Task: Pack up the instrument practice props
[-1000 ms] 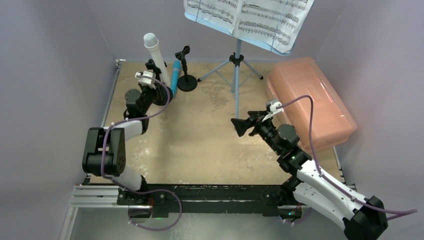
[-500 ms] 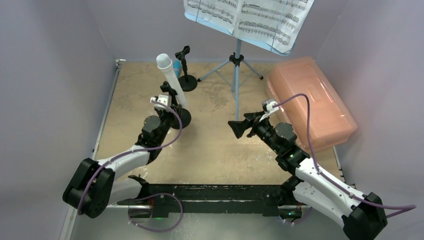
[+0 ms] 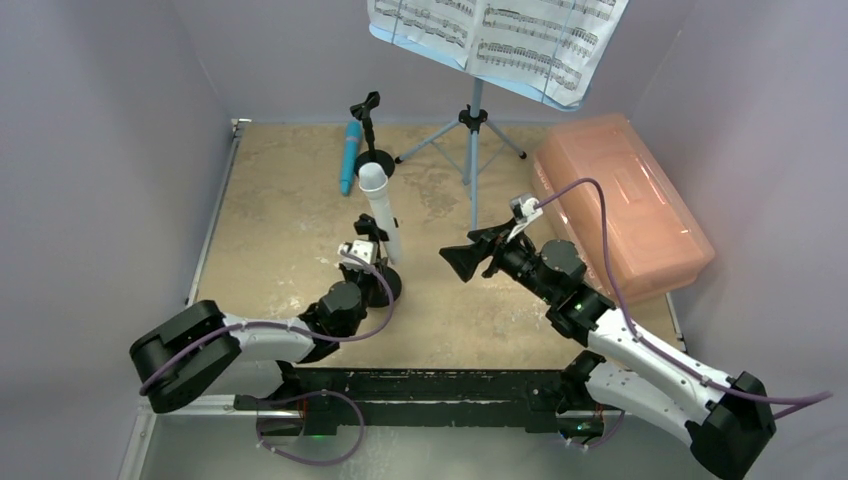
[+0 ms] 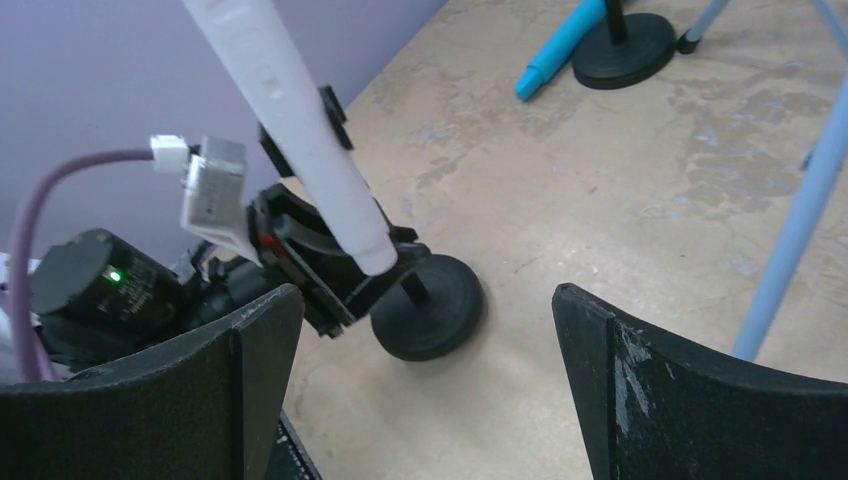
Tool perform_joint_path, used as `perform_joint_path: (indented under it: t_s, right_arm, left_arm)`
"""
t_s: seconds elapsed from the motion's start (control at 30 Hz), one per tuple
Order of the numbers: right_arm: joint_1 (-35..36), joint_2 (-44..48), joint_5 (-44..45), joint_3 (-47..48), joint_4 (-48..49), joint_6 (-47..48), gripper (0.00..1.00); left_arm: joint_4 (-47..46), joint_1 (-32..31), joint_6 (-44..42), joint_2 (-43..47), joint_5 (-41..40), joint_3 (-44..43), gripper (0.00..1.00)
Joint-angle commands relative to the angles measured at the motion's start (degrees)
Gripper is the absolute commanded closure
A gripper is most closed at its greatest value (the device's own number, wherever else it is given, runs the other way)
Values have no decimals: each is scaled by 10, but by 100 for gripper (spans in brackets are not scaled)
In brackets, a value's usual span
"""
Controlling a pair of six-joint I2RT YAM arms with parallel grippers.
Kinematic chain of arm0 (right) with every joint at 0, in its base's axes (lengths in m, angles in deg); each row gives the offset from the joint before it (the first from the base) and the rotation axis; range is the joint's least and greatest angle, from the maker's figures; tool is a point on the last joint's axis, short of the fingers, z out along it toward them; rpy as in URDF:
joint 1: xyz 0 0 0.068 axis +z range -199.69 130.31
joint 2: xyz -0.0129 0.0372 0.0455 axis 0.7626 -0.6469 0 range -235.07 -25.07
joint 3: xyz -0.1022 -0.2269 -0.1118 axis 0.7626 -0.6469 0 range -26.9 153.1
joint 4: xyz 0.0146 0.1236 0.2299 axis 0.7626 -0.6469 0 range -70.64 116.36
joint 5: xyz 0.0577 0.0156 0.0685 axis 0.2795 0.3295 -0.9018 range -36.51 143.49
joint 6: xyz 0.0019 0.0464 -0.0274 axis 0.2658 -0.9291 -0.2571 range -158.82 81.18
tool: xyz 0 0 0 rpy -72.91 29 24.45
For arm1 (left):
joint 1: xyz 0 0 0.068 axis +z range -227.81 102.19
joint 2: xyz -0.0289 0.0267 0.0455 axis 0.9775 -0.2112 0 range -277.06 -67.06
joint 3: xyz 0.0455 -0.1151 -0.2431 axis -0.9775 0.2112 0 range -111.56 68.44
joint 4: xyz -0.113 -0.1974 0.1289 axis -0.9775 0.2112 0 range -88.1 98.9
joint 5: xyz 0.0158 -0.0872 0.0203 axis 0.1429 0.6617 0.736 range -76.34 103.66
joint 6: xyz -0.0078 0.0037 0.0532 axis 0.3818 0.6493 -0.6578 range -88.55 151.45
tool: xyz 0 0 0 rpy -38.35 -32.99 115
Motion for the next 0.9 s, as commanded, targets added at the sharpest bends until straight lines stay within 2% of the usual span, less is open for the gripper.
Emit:
perform_joint_path:
  t_s: [0.0, 0.23, 0.37, 0.43, 0.57, 0.73, 0.87]
  right_arm:
    - [29, -20, 31, 36, -2, -1, 2]
    - [100, -53, 84, 29, 20, 9, 2]
    - [133, -55, 119, 27, 34, 25, 2]
    - [141, -52, 124, 26, 43, 34, 2]
    - [144, -45, 137, 29, 46, 52, 2]
    - [144, -49, 134, 45, 45, 90, 2]
    - [144, -63, 119, 67, 30, 114, 2]
  left_arm:
    - [-155, -43, 21, -42, -106, 14, 100]
    - [-269, -126, 36, -142, -182, 35, 100]
    - [-388, -177, -20, -209, -240, 40, 100]
    - [-416, -195, -37, -233, -255, 32, 94]
    - [-413, -217, -24, -259, -261, 12, 79]
    - [-370, -219, -33, -264, -275, -23, 61]
    - [-327, -219, -32, -243, -258, -36, 50]
